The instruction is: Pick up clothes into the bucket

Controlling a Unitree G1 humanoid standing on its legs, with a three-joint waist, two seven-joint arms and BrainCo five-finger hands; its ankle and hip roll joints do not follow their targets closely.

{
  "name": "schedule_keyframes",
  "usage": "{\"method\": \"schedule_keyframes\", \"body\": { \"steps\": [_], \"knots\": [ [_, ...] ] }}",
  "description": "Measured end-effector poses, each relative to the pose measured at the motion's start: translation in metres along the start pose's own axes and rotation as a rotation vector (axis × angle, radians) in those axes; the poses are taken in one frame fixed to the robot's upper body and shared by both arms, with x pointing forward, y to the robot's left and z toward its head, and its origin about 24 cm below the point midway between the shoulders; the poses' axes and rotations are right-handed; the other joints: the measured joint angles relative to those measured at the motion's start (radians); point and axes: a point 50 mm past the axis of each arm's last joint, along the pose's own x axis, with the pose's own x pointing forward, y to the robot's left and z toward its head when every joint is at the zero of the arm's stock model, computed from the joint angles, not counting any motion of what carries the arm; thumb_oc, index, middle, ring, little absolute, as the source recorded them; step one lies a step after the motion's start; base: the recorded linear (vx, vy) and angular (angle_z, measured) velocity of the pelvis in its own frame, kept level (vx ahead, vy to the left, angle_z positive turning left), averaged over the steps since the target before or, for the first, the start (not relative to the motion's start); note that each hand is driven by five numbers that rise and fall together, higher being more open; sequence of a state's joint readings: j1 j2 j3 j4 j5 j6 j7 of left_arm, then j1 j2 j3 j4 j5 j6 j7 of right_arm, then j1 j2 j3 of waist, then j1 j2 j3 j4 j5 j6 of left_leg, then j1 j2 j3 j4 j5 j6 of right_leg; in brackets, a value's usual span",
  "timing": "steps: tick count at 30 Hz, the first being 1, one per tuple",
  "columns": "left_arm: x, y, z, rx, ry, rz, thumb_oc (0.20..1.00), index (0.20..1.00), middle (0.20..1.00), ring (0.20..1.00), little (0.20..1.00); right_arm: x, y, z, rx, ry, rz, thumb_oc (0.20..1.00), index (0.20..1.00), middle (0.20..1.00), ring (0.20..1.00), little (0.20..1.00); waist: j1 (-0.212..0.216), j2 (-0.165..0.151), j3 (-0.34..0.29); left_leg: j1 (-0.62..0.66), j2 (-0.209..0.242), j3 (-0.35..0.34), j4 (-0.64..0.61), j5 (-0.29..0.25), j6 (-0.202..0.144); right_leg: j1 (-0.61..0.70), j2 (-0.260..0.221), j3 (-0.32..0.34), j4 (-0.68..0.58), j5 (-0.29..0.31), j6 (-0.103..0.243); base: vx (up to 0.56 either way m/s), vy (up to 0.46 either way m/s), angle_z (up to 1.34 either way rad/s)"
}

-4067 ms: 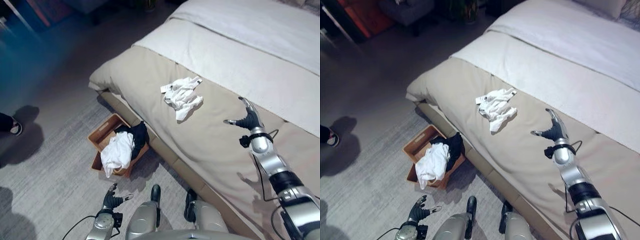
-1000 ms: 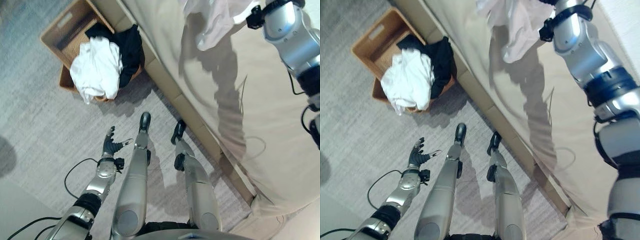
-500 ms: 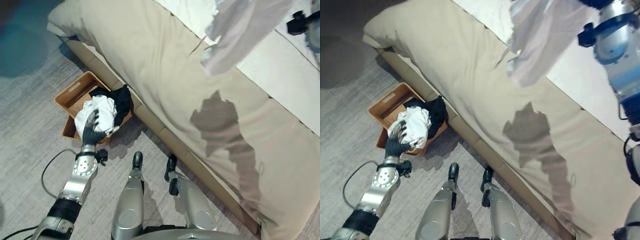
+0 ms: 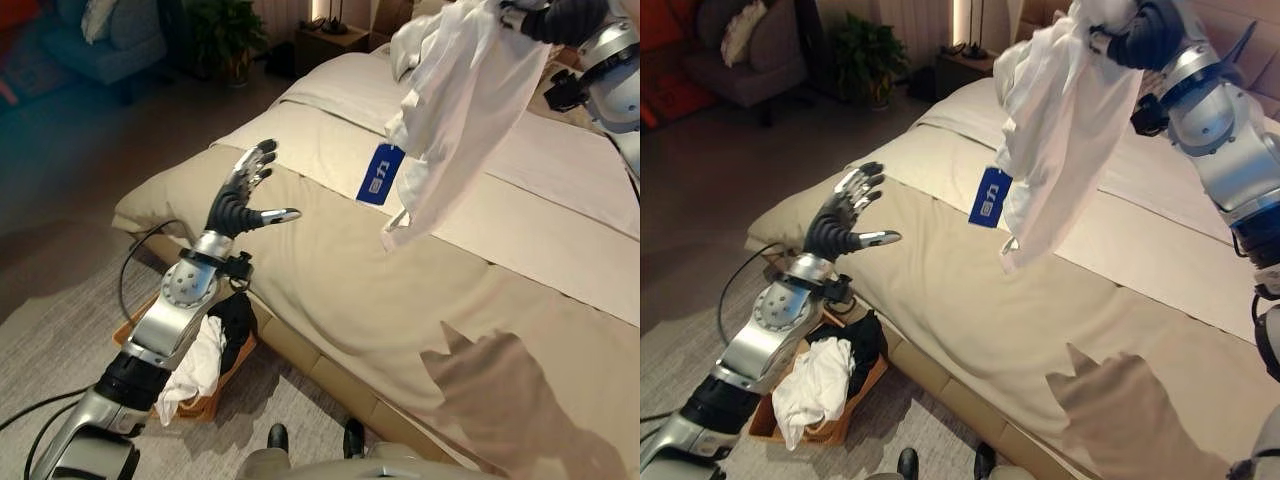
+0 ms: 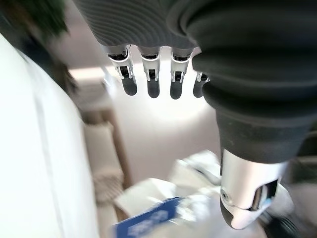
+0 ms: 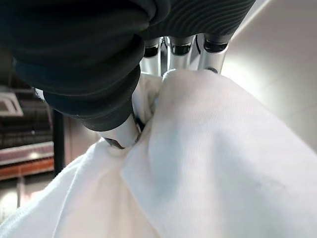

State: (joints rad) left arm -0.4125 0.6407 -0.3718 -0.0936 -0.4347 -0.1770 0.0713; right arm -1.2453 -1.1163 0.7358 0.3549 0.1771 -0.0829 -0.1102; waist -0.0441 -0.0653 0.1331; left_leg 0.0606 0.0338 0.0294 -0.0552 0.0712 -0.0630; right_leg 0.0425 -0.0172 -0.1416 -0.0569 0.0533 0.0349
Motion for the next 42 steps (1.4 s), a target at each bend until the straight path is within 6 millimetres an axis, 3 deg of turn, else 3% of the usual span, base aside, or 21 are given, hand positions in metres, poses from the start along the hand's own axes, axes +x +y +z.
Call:
{"method": "schedule_keyframes", "body": {
  "steps": [5, 12, 17, 30, 36, 42],
  "knots": [
    [0.028, -0.033, 0.017, -0.041, -0.032, -0.242, 1.000, 1.000, 1.000, 1.000, 1.000, -0.001, 0.028, 0.016, 0.002, -0.061, 0.177, 0.200, 0.200, 0.200, 0.200, 0.200, -0.024, 0.005, -0.019, 0.027, 0.006, 0.018, -0.009, -0.004, -0.005, 0.024, 0.008, 0.017, -0.021, 0.001, -0.001, 0.01, -0.005, -0.09],
    [0.045, -0.055, 0.030, -0.067, -0.048, -0.382, 1.000, 1.000, 1.000, 1.000, 1.000, -0.006, 0.049, 0.037, 0.044, -0.146, 0.302, 0.200, 0.200, 0.200, 0.200, 0.200, -0.024, 0.031, -0.045, 0.035, 0.010, 0.025, -0.013, -0.005, -0.007, 0.025, 0.012, 0.026, -0.018, 0.000, 0.001, 0.00, -0.001, -0.04],
    [0.051, -0.059, 0.021, -0.075, -0.016, -0.369, 1.000, 1.000, 1.000, 1.000, 1.000, -0.011, 0.058, 0.057, 0.070, -0.229, 0.362, 0.200, 0.200, 0.200, 0.200, 0.200, -0.024, 0.040, -0.053, 0.039, 0.012, 0.025, -0.012, -0.005, -0.007, 0.028, 0.013, 0.027, -0.016, 0.000, 0.001, 0.00, 0.000, 0.00],
    [0.059, -0.061, -0.004, -0.138, 0.083, -0.258, 1.000, 1.000, 1.000, 1.000, 1.000, -0.022, 0.073, 0.084, 0.117, -0.349, 0.437, 0.200, 0.200, 0.200, 0.200, 0.200, -0.024, 0.040, -0.057, 0.054, 0.011, 0.026, -0.012, -0.006, -0.007, 0.042, 0.012, 0.028, -0.016, 0.001, 0.002, 0.00, 0.000, 0.00],
    [0.061, -0.064, -0.017, -0.096, 0.128, -0.222, 1.000, 1.000, 1.000, 1.000, 1.000, -0.029, 0.078, 0.109, 0.178, -0.460, 0.458, 0.200, 0.200, 0.200, 0.200, 0.200, -0.023, 0.040, -0.057, 0.056, 0.011, 0.030, -0.014, -0.006, -0.007, 0.042, 0.013, 0.032, -0.016, 0.002, 0.002, 0.00, 0.000, 0.00],
    [0.058, -0.060, -0.006, -0.055, 0.089, -0.249, 1.000, 1.000, 1.000, 1.000, 1.000, -0.027, 0.072, 0.103, 0.212, -0.440, 0.420, 0.200, 0.200, 0.200, 0.200, 0.200, -0.021, 0.040, -0.057, 0.067, 0.011, 0.031, -0.018, -0.006, -0.007, 0.051, 0.013, 0.033, -0.019, 0.001, 0.002, 0.00, 0.000, 0.00]
  ]
}}
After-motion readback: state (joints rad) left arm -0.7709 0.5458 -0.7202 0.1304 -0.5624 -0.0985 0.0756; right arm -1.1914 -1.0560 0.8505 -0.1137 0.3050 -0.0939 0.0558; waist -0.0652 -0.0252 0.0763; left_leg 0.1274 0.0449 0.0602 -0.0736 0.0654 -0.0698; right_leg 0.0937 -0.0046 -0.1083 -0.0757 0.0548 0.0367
